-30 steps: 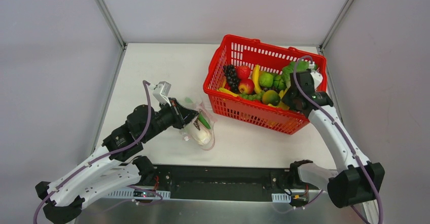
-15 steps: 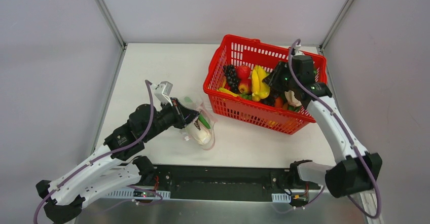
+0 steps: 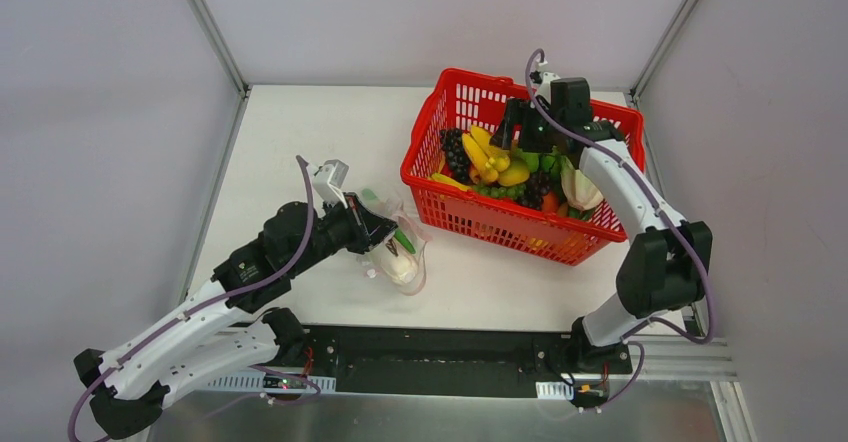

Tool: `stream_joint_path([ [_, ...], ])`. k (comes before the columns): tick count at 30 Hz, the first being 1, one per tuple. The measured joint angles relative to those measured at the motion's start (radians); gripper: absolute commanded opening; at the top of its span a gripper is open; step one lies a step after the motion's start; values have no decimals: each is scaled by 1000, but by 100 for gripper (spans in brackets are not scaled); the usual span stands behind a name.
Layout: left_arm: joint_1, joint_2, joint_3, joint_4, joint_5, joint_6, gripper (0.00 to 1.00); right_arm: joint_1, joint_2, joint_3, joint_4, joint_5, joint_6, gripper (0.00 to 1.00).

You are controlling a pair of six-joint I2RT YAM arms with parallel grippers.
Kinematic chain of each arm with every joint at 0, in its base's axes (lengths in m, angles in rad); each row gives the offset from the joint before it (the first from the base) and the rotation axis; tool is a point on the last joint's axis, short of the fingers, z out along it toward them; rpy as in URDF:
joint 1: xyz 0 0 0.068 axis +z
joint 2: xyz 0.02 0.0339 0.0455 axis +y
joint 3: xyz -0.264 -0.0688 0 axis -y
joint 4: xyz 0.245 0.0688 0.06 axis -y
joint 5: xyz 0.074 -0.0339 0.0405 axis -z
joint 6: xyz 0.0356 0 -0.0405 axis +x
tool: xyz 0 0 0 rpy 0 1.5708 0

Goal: Place the food in the zip-top bag and seal the zipper
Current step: Move the fake fruit to the bin, then pick up the fake fruit from the bin.

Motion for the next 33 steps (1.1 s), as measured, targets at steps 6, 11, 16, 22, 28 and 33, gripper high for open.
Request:
stream_joint_path([
  [6, 0, -1, 0, 0, 0, -5, 0, -5, -37, 40, -64, 42, 47, 90],
  [11, 0, 4, 0, 2, 0, -5, 0, 2, -140, 48, -102, 50, 143, 90],
  [16, 0, 27, 0, 14, 5, -6, 0, 81, -169, 65, -109, 69, 212, 84],
  [22, 0, 23, 0, 11, 19, -6, 0, 161, -28, 98, -158, 139, 287, 79],
  [28, 0, -24, 0, 0, 7, -6, 0, 167, 47, 93, -212, 166, 362, 71],
  [33, 0, -30, 0, -1, -6, -6, 0, 190, 39, 86, -239, 159, 397, 65],
])
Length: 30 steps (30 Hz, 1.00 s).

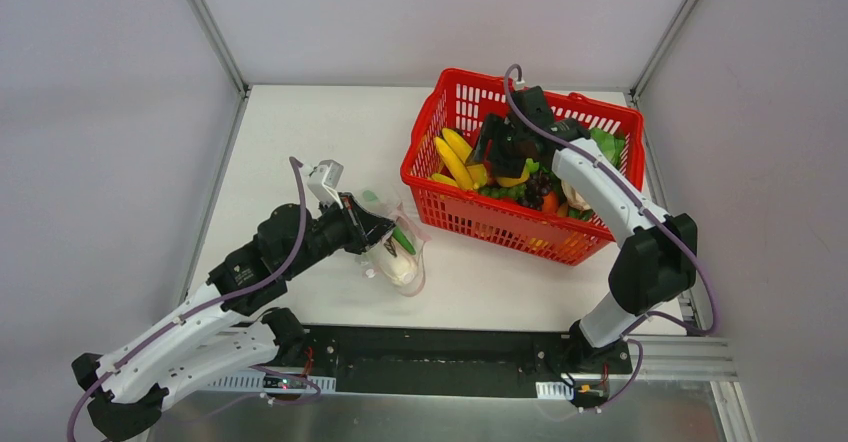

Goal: Place the food in the zip-top bag and seal the zipper
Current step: Pick up the fake fruit from the bin.

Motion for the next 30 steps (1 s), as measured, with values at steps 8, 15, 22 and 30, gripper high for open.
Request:
stream_joint_path([
  [8, 0, 6, 0, 0, 0, -6, 0, 39, 4, 6, -109, 16, 6, 63],
  [15, 0, 5, 0, 0, 0, -7, 0, 50, 56, 21, -127, -6, 2, 39],
  [22, 0, -14, -3, -3, -4, -8, 0, 51, 63, 21, -122, 46, 29, 12],
  [30, 0, -21, -4, -3, -6, -9, 0, 51, -78, -2, -55, 162, 40, 4],
])
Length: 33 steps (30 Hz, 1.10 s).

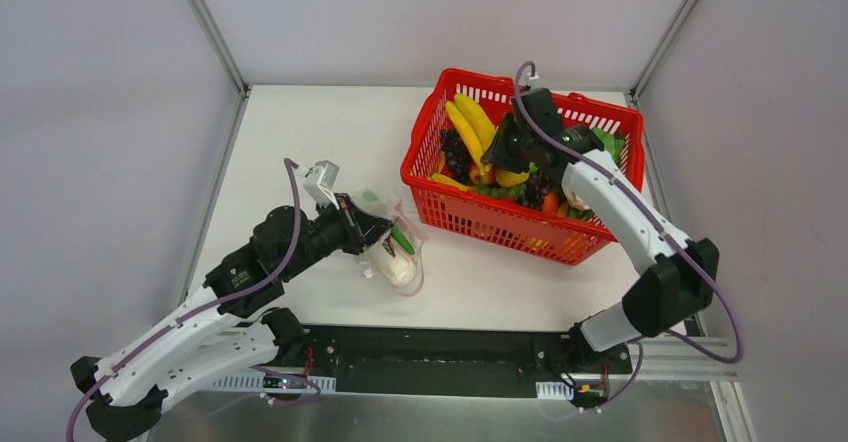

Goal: Place the food in the zip-top bag and seal the zipper
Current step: Pick up the fake fruit from the bin, then place the fake fruit in the zipper food storage bag.

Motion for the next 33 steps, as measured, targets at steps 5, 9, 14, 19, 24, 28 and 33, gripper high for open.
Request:
stream_joint_path([
  [5, 0, 6, 0, 0, 0, 0, 0, 0, -174, -73, 86, 64, -2, 4],
  [9, 0, 19, 0, 0, 1, 0, 0, 0, -288, -121, 142, 43, -18, 4],
  [14, 0, 32, 0, 0, 1, 0, 0, 0, -375, -133, 172, -103, -51, 3],
  [19, 0, 33, 0, 0, 0, 0, 0, 1, -422, -164, 180, -294, -86, 3],
  [24, 0, 34, 1, -3, -1, 1, 0, 23, -443, -203, 126, -446, -117, 3],
  [28, 0, 36, 6, -18, -11, 2, 0, 72, -452, -213, 46, -497, -153, 3],
  [33, 0, 39, 19, -32, -25, 8, 0, 159, -460, -213, -43, -498, -183, 4],
])
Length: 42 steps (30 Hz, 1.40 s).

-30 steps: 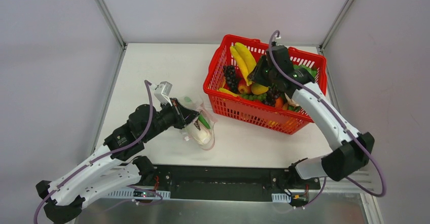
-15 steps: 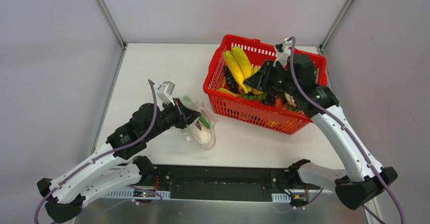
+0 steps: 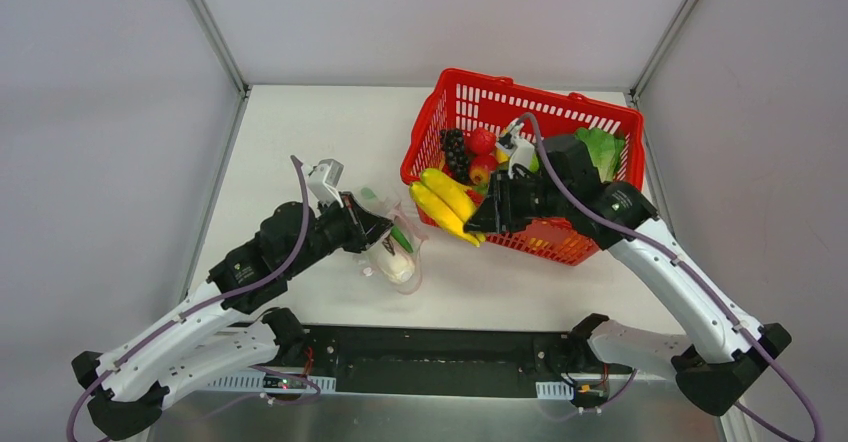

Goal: Place the food in the zip-top bag and seal the zipper
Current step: Place the fake fruit in the zipper food storage bag.

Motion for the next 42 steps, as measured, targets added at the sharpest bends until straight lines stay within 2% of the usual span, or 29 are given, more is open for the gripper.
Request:
stream_joint_path([
  [9, 0, 3, 30, -24, -34, 21, 0, 164, 15, -6, -135, 111, -12, 4],
  [20, 0, 21, 39, -25, -42, 22, 0, 335, 171, -17, -246, 284, 36, 4],
  [28, 0, 60, 63, -30, -2, 38, 0, 350, 213, -14, -238, 338, 107, 7],
  [35, 0, 126, 105, -43, 79, 56, 0, 357, 305, 61, -245, 417, 174, 9],
  [42, -6, 158, 111, -40, 110, 45, 0, 354, 317, 120, -298, 509, 224, 13],
])
